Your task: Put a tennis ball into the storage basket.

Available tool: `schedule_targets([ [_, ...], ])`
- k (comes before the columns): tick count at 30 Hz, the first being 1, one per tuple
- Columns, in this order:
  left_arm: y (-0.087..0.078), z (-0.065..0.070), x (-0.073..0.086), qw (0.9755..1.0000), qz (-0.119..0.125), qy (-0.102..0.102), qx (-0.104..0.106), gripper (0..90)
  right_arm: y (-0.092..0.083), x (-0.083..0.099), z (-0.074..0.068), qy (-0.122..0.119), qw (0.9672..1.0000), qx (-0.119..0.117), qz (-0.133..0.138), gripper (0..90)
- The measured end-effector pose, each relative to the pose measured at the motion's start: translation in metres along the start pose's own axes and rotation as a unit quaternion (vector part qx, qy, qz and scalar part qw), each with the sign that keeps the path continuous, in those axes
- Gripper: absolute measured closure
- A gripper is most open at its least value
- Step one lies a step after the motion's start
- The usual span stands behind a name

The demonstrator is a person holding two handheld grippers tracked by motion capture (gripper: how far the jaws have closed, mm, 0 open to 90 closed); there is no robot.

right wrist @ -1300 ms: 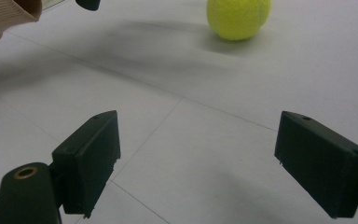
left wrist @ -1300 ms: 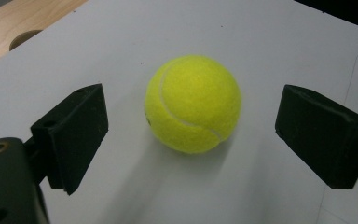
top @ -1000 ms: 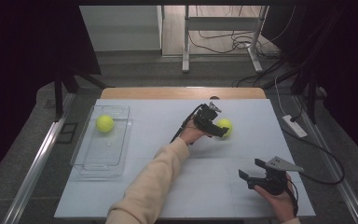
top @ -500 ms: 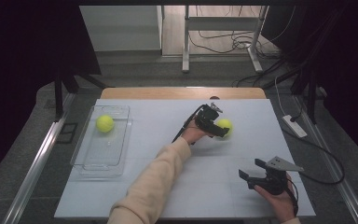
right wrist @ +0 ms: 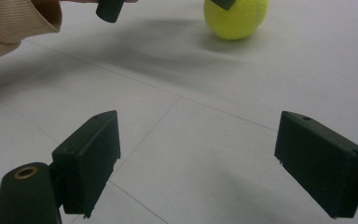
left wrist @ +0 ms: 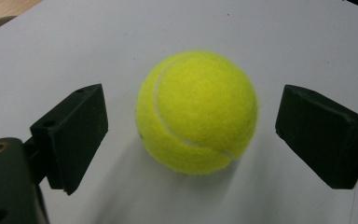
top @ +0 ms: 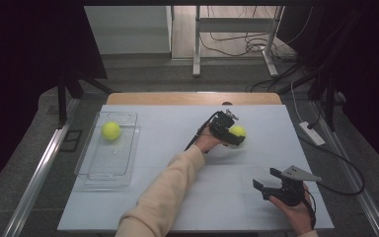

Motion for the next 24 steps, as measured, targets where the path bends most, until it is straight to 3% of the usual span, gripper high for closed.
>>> schedule_targets([
  [14,0.013,0.003,-0.002,0.9999,-0.015,-0.002,0.003,10.1,-0.001,0.0,0.001,0.002,1.0,-0.001,0.002,14.3],
  [17,0.015,0.003,-0.001,0.9999,-0.016,-0.001,0.005,13.1,-0.001,0.0,0.001,0.003,1.0,-0.001,0.002,14.3],
  [20,0.016,0.001,-0.001,0.9999,-0.015,-0.003,0.001,23.9,-0.001,0.001,0.001,0.002,1.0,0.0,0.002,14.2],
  [24,0.016,0.001,-0.001,0.9999,-0.014,-0.004,0.002,26.3,-0.002,0.001,0.001,0.002,1.0,0.0,0.002,14.3],
])
Point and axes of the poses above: each handheld gripper's, and its own axes: y roughly forward along the jaws, x roughly out of its underside, z roughly to its right, the point moved 8 cm from there along y, roughly forward along the jaws, and after that the axes turned 13 degrees about -z, right-handed, at the moved point
